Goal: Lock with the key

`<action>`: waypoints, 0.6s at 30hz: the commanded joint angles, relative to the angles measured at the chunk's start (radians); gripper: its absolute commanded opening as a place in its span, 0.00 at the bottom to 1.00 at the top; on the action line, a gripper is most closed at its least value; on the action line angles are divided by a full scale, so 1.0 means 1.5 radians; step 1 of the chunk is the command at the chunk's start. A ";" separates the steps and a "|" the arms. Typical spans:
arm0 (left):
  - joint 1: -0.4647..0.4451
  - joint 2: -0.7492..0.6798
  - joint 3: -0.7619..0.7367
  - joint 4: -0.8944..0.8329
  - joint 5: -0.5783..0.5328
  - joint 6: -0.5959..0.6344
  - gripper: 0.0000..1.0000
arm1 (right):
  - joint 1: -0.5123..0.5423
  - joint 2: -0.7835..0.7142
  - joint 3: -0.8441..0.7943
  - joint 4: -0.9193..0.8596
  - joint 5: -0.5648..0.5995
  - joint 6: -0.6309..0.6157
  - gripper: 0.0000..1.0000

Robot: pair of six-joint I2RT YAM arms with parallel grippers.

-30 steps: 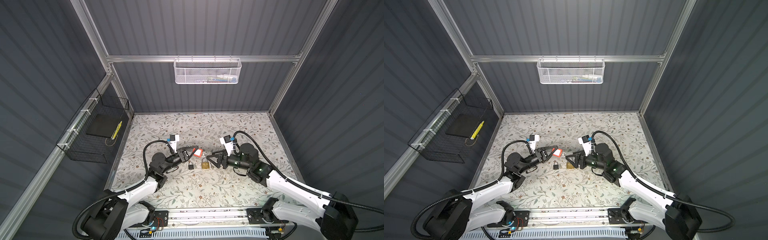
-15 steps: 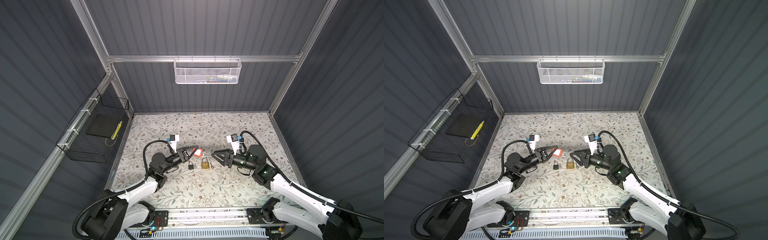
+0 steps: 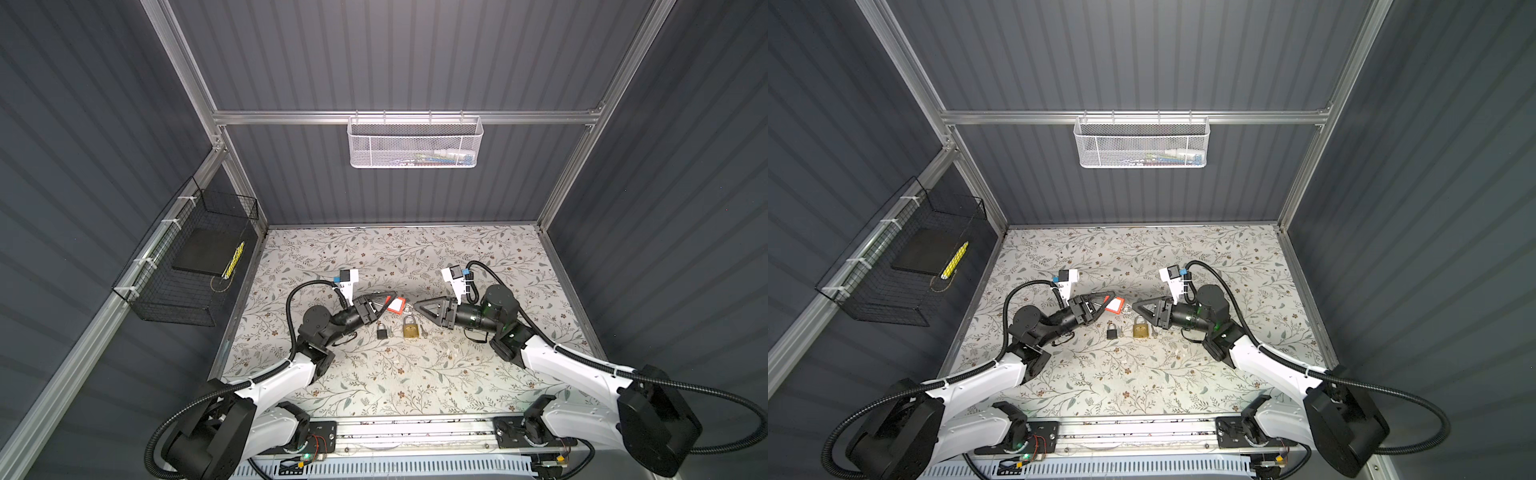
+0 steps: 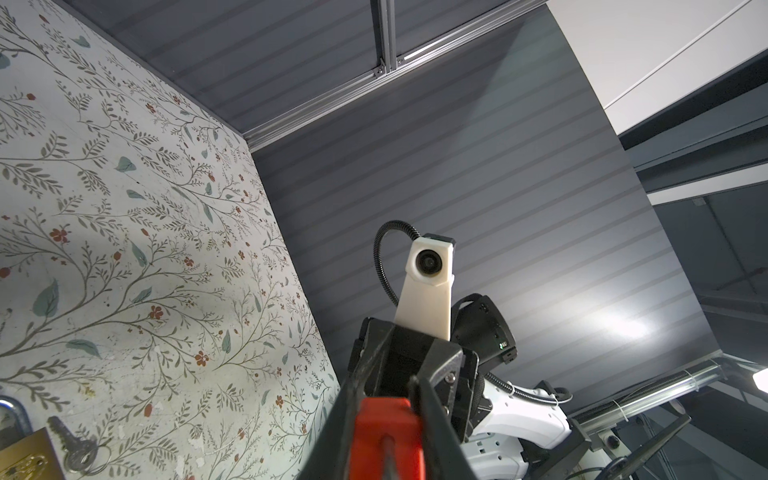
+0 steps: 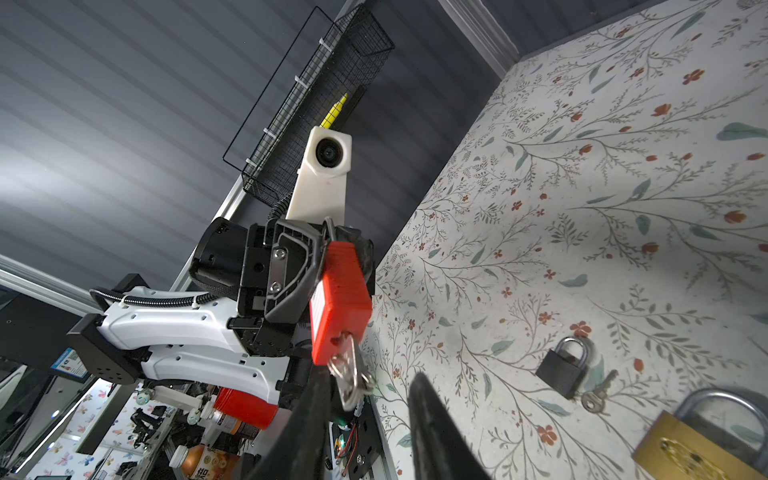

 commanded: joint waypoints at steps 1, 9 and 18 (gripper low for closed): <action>-0.002 0.004 0.016 0.033 0.014 -0.004 0.00 | 0.000 0.014 0.013 0.072 -0.038 0.034 0.29; -0.002 0.008 0.016 0.037 0.013 -0.004 0.00 | 0.001 0.030 0.015 0.101 -0.057 0.057 0.23; -0.002 0.005 0.015 0.040 0.014 -0.008 0.00 | 0.003 0.065 0.018 0.154 -0.077 0.089 0.19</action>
